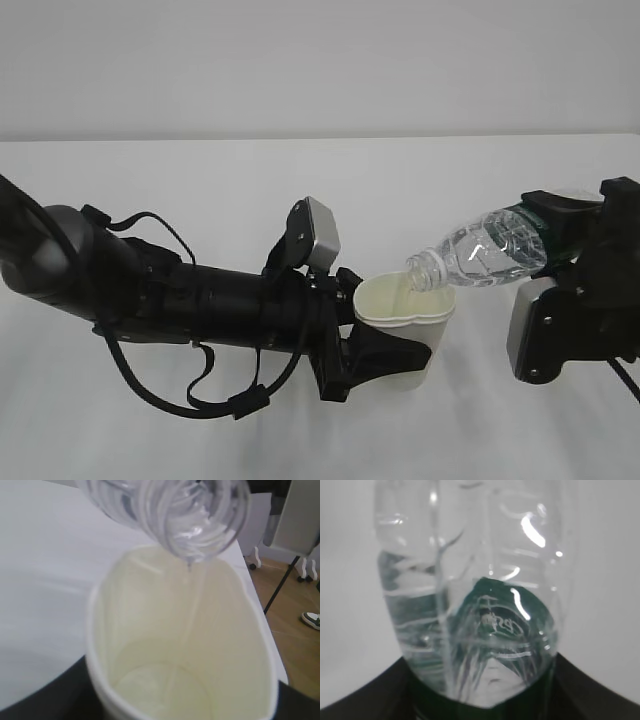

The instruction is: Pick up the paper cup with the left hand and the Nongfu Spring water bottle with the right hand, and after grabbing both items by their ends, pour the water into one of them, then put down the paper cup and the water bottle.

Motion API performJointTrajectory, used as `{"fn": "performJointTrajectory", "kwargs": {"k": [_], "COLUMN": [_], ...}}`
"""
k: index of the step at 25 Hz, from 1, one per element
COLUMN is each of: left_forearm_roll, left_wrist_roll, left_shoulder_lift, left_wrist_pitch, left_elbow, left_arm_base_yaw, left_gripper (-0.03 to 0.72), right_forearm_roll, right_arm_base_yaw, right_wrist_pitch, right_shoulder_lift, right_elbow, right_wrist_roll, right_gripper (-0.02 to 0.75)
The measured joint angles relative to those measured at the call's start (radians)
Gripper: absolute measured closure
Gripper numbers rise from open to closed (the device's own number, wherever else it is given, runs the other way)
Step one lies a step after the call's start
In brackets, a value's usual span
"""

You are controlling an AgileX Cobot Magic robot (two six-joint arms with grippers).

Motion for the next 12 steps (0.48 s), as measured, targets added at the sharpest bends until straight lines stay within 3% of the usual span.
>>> {"fn": "performJointTrajectory", "kwargs": {"k": [12], "left_forearm_roll": [0.0], "left_wrist_roll": [0.0], "left_shoulder_lift": [0.0], "left_wrist_pitch": [0.007], "left_elbow": [0.0], "left_arm_base_yaw": [0.0], "left_gripper": [0.249], "right_forearm_roll": [0.0], "right_arm_base_yaw": [0.0], "right_wrist_pitch": [0.0], "right_shoulder_lift": [0.0], "right_elbow": [0.0], "right_wrist_roll": [0.0], "right_gripper": [0.329]}}
